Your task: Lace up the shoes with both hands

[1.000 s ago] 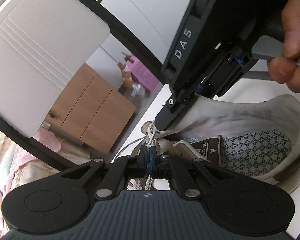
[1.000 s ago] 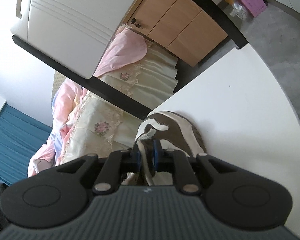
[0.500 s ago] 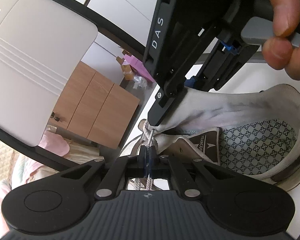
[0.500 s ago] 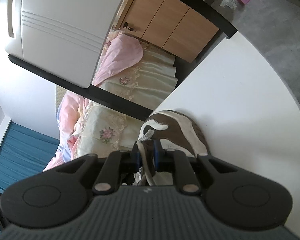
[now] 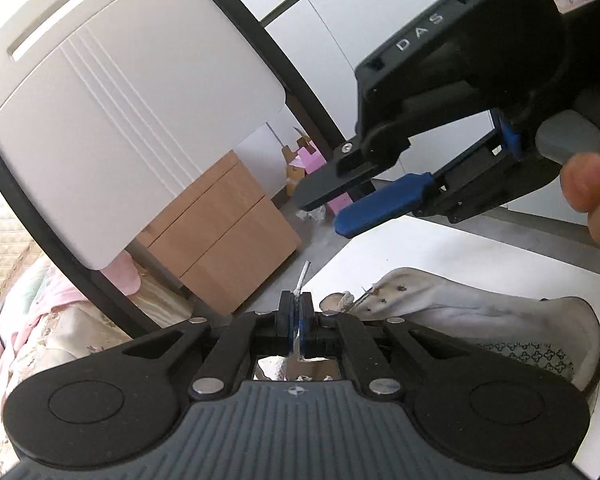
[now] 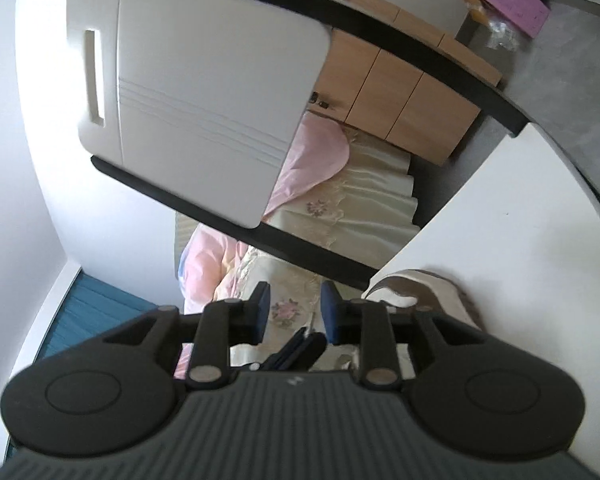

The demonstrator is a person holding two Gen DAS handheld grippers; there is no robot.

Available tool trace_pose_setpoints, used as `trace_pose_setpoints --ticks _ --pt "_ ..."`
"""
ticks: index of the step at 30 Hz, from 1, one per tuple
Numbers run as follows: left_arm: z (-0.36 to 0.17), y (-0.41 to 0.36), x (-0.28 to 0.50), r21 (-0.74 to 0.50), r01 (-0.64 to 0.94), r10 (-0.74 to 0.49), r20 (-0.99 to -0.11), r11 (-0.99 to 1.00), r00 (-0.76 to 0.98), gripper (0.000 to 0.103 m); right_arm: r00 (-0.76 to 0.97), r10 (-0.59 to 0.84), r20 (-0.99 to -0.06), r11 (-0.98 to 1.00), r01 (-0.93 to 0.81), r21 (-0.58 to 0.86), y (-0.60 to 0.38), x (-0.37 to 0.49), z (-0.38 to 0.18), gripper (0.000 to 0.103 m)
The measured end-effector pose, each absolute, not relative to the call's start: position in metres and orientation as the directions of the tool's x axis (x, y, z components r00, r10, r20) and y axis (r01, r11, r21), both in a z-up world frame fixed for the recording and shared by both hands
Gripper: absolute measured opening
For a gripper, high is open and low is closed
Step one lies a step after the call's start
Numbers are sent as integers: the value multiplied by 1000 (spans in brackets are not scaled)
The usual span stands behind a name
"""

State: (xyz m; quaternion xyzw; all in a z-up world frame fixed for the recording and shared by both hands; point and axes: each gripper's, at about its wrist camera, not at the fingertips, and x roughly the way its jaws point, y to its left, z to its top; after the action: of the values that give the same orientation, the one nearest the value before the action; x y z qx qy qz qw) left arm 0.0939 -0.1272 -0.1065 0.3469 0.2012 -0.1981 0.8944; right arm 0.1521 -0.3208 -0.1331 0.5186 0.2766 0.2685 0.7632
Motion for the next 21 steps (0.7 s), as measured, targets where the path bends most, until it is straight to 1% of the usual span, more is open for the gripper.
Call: trace_pose_setpoints --ticks 3,6,8,11,12,13,21 --pt "-104 -129 90 539 494 -227 -487 682 844 3 691 703 -170 327 -101 940 -318 154 -136 30" --pt "-105 -132 85 556 496 -239 -470 667 849 2 692 701 -173 310 -77 948 -318 155 -141 28" --pt "-108 -136 82 577 503 -245 -468 643 849 3 694 701 -165 295 -71 953 -319 156 -143 23" --pt "-109 -139 77 579 523 -265 -472 626 840 3 697 700 -154 273 -63 960 -320 156 -145 11" --pt "-109 -140 75 580 524 -268 -471 623 840 3 696 702 -150 264 -60 963 -320 156 -146 5" --pt "-109 -140 74 583 523 -270 -468 622 842 3 696 703 -149 258 -53 965 -321 156 -147 3" --pt "-113 -146 57 640 517 -290 -433 569 854 4 699 700 -144 242 -42 969 -325 158 -149 3"
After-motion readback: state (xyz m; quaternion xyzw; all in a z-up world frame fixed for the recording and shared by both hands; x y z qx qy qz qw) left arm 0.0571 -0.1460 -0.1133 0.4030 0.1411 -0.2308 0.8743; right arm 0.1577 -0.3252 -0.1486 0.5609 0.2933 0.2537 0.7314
